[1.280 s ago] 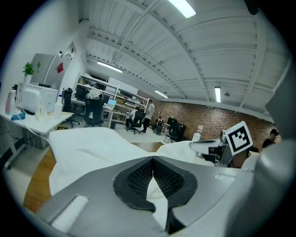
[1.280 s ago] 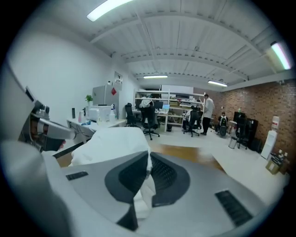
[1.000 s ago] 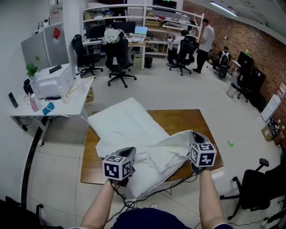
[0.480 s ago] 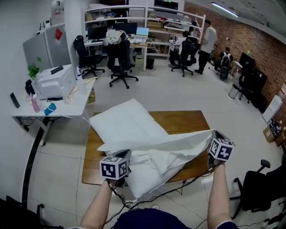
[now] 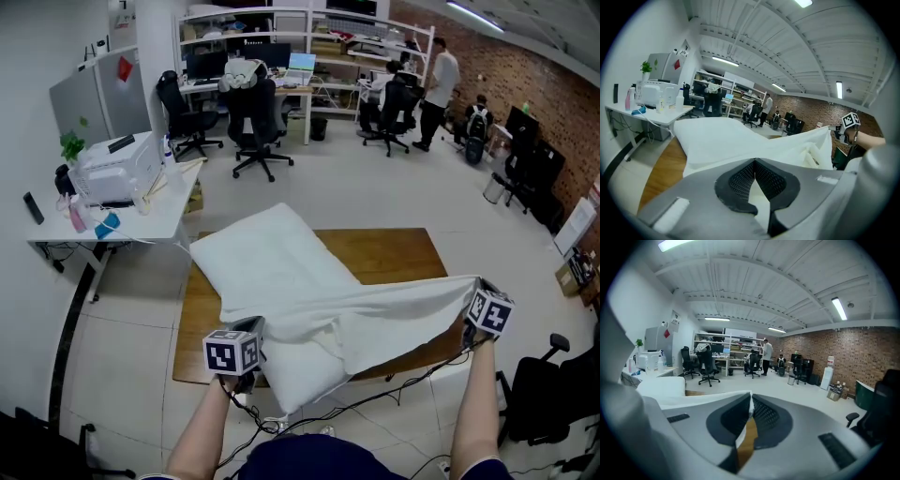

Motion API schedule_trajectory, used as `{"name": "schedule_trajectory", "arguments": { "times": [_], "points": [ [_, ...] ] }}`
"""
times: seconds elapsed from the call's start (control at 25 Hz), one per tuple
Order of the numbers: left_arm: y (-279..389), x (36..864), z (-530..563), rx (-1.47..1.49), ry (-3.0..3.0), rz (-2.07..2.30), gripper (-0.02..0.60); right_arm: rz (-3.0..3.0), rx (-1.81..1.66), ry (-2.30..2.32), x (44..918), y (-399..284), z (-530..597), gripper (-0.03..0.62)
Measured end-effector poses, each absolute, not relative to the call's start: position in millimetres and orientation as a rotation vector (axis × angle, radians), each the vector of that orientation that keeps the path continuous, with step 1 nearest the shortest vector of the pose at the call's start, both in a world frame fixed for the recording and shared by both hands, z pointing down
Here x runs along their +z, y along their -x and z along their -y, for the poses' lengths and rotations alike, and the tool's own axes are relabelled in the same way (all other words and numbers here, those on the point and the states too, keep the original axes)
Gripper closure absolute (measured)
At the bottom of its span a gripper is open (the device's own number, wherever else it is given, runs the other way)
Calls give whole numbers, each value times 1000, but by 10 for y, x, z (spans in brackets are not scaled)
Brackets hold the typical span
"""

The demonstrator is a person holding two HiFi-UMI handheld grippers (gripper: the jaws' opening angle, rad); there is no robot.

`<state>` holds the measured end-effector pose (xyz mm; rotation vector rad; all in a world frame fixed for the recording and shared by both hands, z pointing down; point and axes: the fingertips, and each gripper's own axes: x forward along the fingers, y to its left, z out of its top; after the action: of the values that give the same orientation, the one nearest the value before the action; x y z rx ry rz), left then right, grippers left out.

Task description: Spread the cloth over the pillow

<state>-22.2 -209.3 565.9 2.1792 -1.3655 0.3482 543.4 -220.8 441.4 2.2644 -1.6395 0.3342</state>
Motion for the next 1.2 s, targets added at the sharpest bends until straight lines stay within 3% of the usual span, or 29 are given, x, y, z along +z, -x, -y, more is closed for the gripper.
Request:
{"name": "schedule_trajectory", "arguments": {
  "times": [0.24,0.8,0.84,1.0,1.12,1.2],
  "points": [
    [396,5690,2158,348,-2157,1410,575,1590,353,-2322,4388,-5704,2065,579],
    [911,5749,2632,474,-2167,1676,574,1605,343,-2265,4470,-5542,2042,579],
    [953,5775,2671,493,-2169,1695,562,1604,341,-2263,4467,-5532,2044,579],
    [982,5879,2781,487,-2176,1641,380,1596,340,-2256,4468,-5486,2061,579],
    [996,5977,2859,470,-2152,1615,318,1591,335,-2251,4477,-5449,2088,579],
    [949,6040,2894,448,-2142,1576,318,1581,334,-2250,4475,-5445,2079,579]
  ]
}}
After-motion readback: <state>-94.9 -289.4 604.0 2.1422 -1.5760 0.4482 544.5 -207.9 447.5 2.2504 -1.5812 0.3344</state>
